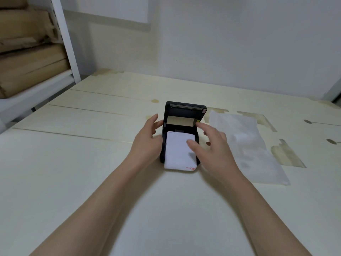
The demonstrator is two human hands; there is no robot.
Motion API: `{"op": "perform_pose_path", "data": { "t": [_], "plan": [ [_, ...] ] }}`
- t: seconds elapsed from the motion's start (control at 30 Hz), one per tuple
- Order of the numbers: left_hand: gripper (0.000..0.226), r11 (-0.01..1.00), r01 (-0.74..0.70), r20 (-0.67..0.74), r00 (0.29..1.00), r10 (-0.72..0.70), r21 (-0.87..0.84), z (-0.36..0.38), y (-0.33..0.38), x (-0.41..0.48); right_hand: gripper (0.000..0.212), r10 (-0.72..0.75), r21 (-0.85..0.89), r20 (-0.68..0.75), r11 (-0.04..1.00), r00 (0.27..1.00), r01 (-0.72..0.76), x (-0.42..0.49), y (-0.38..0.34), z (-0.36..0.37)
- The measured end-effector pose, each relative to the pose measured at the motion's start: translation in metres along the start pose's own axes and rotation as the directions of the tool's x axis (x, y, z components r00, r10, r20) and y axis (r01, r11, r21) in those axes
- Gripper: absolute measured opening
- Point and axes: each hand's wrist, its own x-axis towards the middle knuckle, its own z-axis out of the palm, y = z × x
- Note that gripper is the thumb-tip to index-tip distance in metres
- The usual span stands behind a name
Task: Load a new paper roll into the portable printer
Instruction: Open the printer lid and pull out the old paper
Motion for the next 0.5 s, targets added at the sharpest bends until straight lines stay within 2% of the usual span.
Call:
{"op": "perform_pose_path", "data": {
  "t": [0.07, 0.13, 0.2, 0.27, 0.4, 0.5],
  "plan": [
    [0.066, 0.999, -0.035, 0.01, 0.999, 0.035, 0.026, 0.002, -0.001, -0.002, 0.068, -0.095, -0.165, 0.026, 0.981, 0.995, 0.098, -0.008, -0.001, 0.002],
    [0.066, 0.996, -0.053, 0.023, 0.998, 0.051, 0.065, 0.004, -0.001, -0.003, 0.086, -0.144, -0.298, 0.122, 0.939, 0.982, 0.175, -0.014, -0.001, 0.005],
    [0.068, 0.991, -0.068, 0.035, 0.997, 0.064, 0.114, 0.006, -0.001, -0.005, 0.09, -0.159, -0.378, 0.229, 0.895, 0.96, 0.238, -0.017, 0.004, 0.008],
    [0.068, 0.982, -0.086, 0.019, 0.996, 0.084, 0.166, 0.008, 0.001, -0.008, 0.071, -0.222, -0.394, 0.243, 0.867, 0.944, 0.305, -0.016, 0.008, 0.007],
    [0.07, 0.958, -0.126, -0.105, 0.982, 0.157, 0.257, 0.025, 0.01, -0.011, 0.023, -0.306, -0.337, 0.139, 0.88, 0.942, 0.335, -0.018, 0.002, -0.007],
    [0.075, 0.945, -0.104, -0.272, 0.943, 0.193, 0.31, 0.046, 0.021, -0.017, 0.015, -0.273, -0.166, 0.083, 0.944, 0.958, 0.284, -0.023, -0.001, -0.021]
  ]
}}
